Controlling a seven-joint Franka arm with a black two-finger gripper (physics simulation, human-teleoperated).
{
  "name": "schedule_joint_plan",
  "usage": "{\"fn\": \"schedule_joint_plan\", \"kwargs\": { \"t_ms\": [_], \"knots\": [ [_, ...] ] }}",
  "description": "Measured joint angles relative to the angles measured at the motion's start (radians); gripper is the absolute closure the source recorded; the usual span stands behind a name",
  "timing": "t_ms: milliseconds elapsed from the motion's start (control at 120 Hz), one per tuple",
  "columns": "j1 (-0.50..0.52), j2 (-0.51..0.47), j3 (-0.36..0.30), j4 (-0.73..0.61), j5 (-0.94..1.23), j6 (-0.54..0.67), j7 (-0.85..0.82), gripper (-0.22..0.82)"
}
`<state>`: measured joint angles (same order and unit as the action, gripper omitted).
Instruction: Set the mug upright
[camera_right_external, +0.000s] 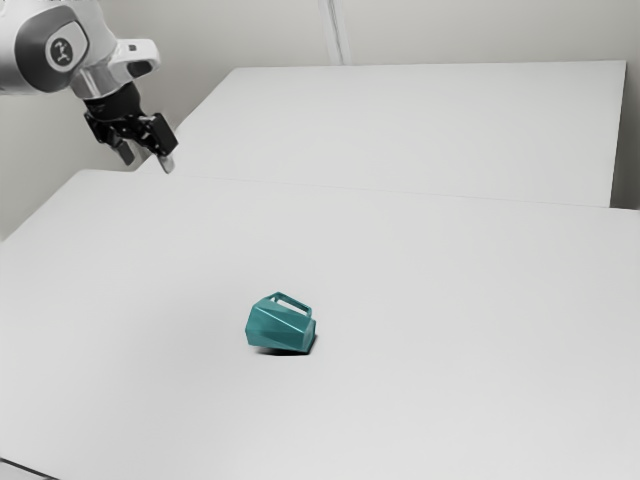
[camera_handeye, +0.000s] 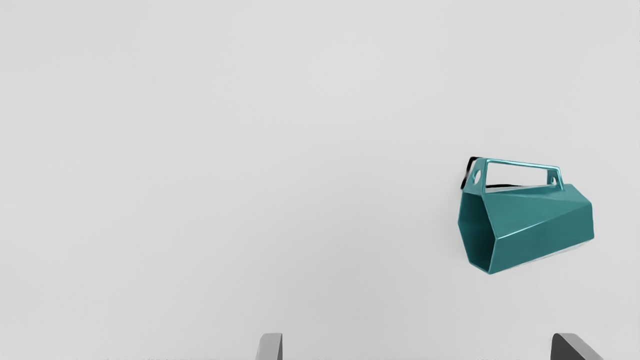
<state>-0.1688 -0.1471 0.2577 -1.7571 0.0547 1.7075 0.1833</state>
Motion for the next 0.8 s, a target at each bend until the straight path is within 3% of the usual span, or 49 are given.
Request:
{"fn": "schedule_joint_plan", "kwargs": {
  "t_ms": [483, 800],
  "knots": [
    [0.002, -0.1, 0.092, -0.362, -0.179, 0.208, -0.064, 0.02],
    [0.003, -0.123, 0.149, -0.48, -0.379, 0.251, -0.056, 0.02]
  ]
}}
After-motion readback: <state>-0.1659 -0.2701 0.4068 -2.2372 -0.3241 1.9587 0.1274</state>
